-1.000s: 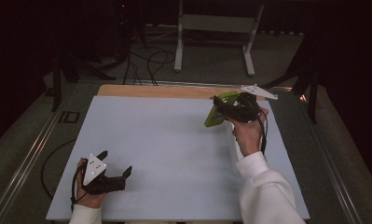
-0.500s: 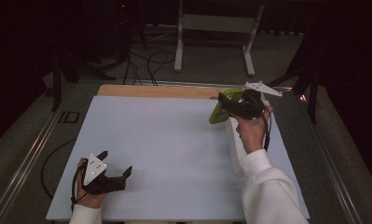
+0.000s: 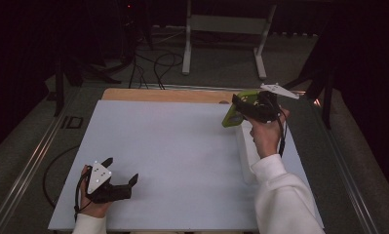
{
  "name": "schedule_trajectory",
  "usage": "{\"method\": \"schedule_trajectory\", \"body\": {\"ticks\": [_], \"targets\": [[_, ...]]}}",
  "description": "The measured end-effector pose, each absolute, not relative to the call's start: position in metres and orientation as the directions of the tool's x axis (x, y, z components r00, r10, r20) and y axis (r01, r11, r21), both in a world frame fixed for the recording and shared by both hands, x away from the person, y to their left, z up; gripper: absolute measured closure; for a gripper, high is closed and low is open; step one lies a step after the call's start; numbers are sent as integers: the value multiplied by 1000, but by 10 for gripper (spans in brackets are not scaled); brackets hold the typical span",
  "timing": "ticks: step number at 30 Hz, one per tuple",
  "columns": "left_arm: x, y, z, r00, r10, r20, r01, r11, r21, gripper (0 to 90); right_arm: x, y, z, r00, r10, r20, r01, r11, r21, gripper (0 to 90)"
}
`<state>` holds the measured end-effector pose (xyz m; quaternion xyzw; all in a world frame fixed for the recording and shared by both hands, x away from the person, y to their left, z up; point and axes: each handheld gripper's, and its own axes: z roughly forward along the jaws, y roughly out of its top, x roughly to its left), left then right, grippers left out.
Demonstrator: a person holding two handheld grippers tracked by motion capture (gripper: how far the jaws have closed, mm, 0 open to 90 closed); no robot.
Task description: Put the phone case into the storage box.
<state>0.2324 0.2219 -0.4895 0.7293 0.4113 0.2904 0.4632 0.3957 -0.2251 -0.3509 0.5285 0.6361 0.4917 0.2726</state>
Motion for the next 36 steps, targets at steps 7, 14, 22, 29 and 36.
{"method": "schedule_trajectory", "body": {"ticks": [7,14,22,29,36], "targets": [[232,222,-489,492,869,42,331,-231,915,0,398,-231,-350,-276,946,170,406,-46,913,158],[232,222,-489,492,870,43,331,-232,915,0,401,-235,-350,-255,952,171,410,-54,911,158],[232,222,-489,492,870,42,331,-231,915,0,403,-240,-351,-233,960,153,413,-44,910,158],[232,222,-490,492,869,42,331,-232,915,0,406,-242,-352,-215,968,128,413,-29,910,158],[232,222,-490,492,870,42,331,-231,915,0,408,-247,-352,-194,974,113,415,-22,909,158]]}}
